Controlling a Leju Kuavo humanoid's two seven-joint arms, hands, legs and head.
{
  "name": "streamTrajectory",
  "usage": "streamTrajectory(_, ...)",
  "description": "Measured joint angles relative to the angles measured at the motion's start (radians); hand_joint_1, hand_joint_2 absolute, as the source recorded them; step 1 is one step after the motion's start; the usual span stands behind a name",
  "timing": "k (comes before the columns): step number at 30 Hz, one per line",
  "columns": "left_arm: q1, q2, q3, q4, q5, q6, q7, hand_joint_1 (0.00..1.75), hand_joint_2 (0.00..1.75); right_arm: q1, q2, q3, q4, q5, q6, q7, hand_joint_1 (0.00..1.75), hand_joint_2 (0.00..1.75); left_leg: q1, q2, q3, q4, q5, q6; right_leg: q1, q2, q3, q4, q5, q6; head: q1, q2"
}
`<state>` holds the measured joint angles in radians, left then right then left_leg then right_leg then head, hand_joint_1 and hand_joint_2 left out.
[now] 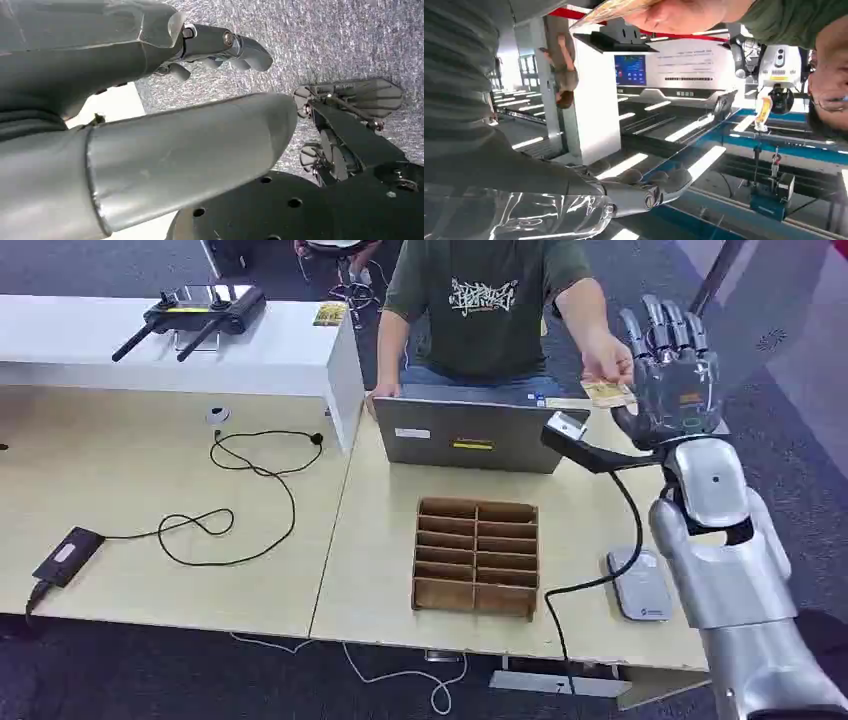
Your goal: Pass the card to the sensor for recognition and then transmit it.
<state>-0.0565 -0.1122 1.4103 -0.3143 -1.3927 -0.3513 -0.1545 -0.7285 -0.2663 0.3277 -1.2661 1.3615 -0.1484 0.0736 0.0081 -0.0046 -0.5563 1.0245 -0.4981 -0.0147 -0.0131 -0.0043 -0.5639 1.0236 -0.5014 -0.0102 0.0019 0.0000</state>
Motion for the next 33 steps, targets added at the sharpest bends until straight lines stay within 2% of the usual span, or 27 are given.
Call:
streamTrajectory(10,0.000,0.002,0.000,0.000,-0.003,0.000,0.000,0.00,0.00,0.003,-0.007,0.006,0.002,-0.011,0.002,0.008,0.03,1.75,0.000,0.000,0.000,0.000,0.000,0.000,0.000,0.000,0.000,0.000,0.000,0.000,0.000,0.000)
streamTrajectory(11,0.000,0.002,0.000,0.000,-0.003,0.000,0.000,0.00,0.00,0.004,-0.008,0.006,0.002,-0.014,0.002,0.008,1.54,1.75,0.000,0.000,0.000,0.000,0.000,0.000,0.000,0.000,0.000,0.000,0.000,0.000,0.000,0.000)
streamTrajectory(12,0.000,0.002,0.000,0.000,-0.004,0.000,0.000,0.00,0.00,0.005,-0.010,0.006,0.002,-0.018,0.001,0.008,1.54,1.75,0.000,0.000,0.000,0.000,0.000,0.000,0.000,0.000,0.000,0.000,0.000,0.000,0.000,0.000)
streamTrajectory(13,0.000,0.002,0.000,0.000,-0.004,0.000,0.000,0.00,0.00,0.006,-0.011,0.006,0.002,-0.018,0.001,0.009,1.75,1.75,0.000,0.000,0.000,0.000,0.000,0.000,0.000,0.000,0.000,0.000,0.000,0.000,0.000,0.000)
streamTrajectory(33,0.000,0.006,0.000,0.000,-0.005,0.000,-0.003,0.00,0.00,0.022,-0.017,0.006,0.000,-0.019,0.001,0.009,1.75,1.75,0.000,0.000,0.000,0.000,0.000,0.000,0.000,0.000,0.000,0.000,0.000,0.000,0.000,0.000)
